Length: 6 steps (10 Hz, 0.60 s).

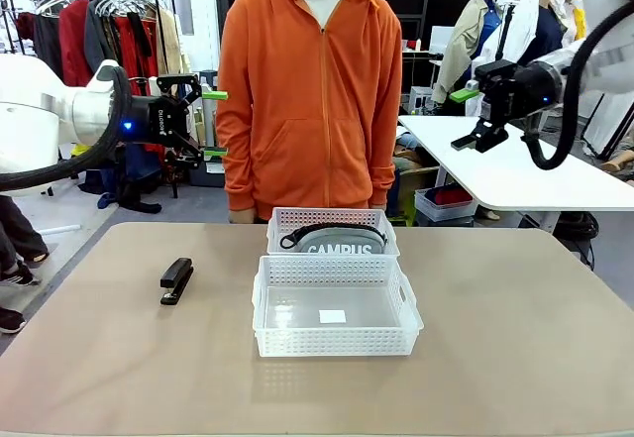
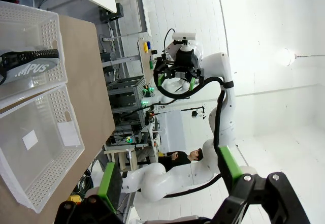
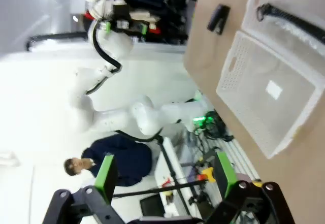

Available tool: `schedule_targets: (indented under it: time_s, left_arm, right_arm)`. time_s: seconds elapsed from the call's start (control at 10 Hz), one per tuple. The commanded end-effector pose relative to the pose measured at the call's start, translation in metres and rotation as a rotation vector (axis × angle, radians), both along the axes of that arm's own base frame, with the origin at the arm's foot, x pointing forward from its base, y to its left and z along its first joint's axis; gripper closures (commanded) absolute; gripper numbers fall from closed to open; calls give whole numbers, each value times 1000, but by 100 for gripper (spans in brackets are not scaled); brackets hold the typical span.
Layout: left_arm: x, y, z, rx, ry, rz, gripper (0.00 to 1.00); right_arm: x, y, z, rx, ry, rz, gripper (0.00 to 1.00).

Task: Distribute items into two baskets.
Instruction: Pick up the Stapler that the person points to.

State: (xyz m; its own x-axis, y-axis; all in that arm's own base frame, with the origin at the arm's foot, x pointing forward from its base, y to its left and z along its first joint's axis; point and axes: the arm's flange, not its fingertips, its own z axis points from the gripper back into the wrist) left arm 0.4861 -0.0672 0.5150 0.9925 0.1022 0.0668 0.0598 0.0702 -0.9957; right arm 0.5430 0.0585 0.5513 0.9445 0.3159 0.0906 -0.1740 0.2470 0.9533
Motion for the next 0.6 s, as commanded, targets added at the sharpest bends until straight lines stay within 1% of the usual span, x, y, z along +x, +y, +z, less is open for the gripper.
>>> schedule_targets:
  time_s: [0.0, 0.2, 0.3, 0.4, 0.5]
  left_arm:
    - [-2, 1, 2, -2, -1, 3, 0]
    - [-2, 1, 2, -2, -1, 3, 0]
    - [-2, 1, 2, -2, -1, 3, 0]
    - [-2, 1, 2, -2, -1, 3, 0]
    - [-2, 1, 2, -2, -1, 3, 0]
  right_arm:
    - [-12, -14, -7, 94, 57, -77, 0]
    - [-16, -24, -17, 203, 74, -120, 0]
    - [-14, -36, -15, 211, 73, -164, 0]
    - [-19, -37, -13, 197, 67, -203, 0]
    - [-17, -43, -11, 197, 57, -212, 0]
